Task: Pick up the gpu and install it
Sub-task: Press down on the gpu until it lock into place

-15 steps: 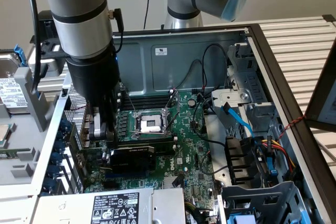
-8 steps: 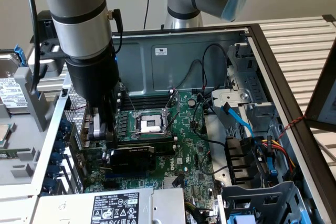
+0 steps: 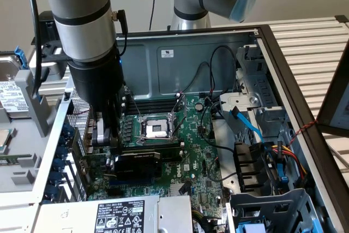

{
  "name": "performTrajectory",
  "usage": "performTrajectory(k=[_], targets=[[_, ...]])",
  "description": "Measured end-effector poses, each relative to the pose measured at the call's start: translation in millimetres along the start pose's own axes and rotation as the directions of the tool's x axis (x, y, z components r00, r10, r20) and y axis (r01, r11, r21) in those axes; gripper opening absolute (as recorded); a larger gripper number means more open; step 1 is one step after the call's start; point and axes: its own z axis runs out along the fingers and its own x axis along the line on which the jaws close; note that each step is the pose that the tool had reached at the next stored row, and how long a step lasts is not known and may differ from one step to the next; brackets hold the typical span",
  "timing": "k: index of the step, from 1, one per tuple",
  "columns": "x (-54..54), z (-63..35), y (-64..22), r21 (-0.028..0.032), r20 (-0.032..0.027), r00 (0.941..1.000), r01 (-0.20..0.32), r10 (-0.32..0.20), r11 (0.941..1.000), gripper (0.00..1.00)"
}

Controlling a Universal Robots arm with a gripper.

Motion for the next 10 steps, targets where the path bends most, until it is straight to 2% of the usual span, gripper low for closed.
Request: performTrajectory(k=[10], targets=[[1.5,0.0,0.4,0.0,0.0002,1.0,0.0,0.0,1.0,0.11]])
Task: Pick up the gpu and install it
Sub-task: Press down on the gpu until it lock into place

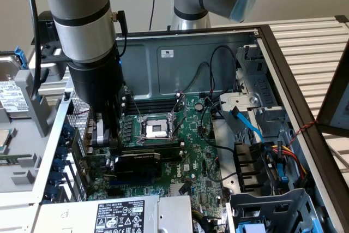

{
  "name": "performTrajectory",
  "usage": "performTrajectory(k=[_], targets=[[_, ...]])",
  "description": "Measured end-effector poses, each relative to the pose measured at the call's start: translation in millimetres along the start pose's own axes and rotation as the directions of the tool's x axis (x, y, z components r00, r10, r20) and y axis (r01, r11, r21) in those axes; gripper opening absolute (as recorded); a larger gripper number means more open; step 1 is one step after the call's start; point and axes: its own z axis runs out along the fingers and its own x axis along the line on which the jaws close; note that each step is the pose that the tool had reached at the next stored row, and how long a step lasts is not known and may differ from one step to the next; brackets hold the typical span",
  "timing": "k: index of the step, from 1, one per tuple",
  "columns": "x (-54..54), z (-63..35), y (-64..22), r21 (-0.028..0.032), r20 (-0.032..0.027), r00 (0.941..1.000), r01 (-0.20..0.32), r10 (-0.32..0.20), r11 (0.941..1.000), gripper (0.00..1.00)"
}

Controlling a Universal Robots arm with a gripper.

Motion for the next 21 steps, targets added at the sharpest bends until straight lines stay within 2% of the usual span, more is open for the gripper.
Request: performTrajectory(k=[4,14,21], targets=[[0.7,0.0,-0.1,-0.0002,0.0027,1.0,0.0,0.0,1.0,0.11],[3.2,0.0,-0.5,-0.0007,0.0162,0.9999,0.0,0.0,1.0,0.11],[4.5,0.1,-0.8,-0.0012,0.0314,0.9995,-0.001,0.001,1.0,0.11]])
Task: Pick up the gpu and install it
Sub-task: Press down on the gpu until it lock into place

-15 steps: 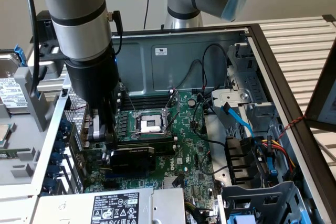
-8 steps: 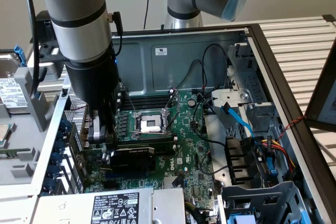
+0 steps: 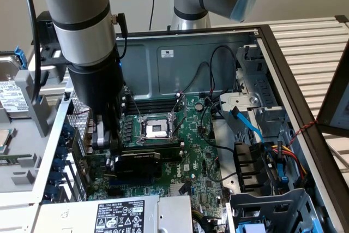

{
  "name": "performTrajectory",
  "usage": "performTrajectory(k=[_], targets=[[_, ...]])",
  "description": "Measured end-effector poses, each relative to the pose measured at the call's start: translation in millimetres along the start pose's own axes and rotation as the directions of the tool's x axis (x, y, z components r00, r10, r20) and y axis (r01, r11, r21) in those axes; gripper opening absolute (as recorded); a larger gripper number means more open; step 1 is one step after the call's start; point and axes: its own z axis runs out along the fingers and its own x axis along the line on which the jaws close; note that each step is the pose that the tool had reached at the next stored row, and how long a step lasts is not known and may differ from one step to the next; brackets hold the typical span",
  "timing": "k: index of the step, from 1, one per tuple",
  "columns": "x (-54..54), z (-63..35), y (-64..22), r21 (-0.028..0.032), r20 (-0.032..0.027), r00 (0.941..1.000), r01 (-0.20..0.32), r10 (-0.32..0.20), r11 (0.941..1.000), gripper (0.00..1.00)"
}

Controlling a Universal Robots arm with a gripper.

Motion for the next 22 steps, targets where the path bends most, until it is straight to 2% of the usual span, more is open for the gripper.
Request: performTrajectory(k=[22], targets=[[1.1,0.7,0.0,-0.001,0.0011,1.0,0.0,0.0,1.0,0.11]])
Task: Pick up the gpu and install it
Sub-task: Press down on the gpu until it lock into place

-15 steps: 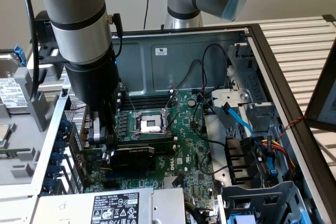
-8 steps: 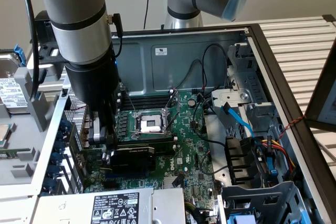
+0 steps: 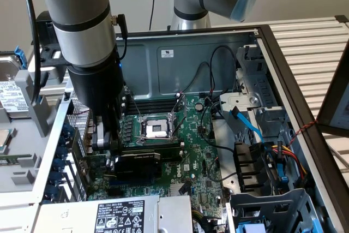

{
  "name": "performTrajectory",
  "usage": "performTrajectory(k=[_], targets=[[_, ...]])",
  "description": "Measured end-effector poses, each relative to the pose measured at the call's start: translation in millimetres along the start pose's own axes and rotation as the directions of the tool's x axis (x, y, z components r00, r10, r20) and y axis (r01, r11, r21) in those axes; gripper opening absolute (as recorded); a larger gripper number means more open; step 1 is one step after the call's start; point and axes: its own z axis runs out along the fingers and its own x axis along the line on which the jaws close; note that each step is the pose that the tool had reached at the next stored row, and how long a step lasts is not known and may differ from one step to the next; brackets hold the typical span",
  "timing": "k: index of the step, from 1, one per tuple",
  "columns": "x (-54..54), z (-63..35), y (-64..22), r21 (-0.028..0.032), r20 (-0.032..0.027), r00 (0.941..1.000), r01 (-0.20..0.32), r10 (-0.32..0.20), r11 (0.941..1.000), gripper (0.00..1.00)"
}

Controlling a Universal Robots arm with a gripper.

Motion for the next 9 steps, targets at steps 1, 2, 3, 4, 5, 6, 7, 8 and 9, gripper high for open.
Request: performTrajectory(k=[1,2,3,4,5,6,7,8,9], targets=[[0.0,0.0,0.0,-0.0001,0.0,1.0,0.0,0.0,1.0,0.11],[0.0,0.0,-0.1,-0.0002,0.0,1.0,0.0,0.0,1.0,0.11],[0.1,0.0,-0.1,-0.0003,0.0001,1.0,0.0,0.0,1.0,0.11],[0.2,0.0,-0.3,-0.0004,0.0004,1.0,0.0,0.0,1.0,0.11],[0.2,0.1,-0.4,-0.0004,0.0006,1.0,0.0,0.0,1.0,0.11],[0.4,0.1,-0.5,-0.0005,0.0008,1.0,0.0,0.0,1.0,0.11],[0.4,0.1,-0.5,-0.0006,0.0009,1.0,0.0,0.0,1.0,0.11],[0.5,0.1,-0.5,-0.0007,0.0011,1.0,0.0,0.0,1.0,0.11],[0.6,0.1,-0.5,-0.0009,0.0012,1.0,0.0,0.0,1.0,0.11]])
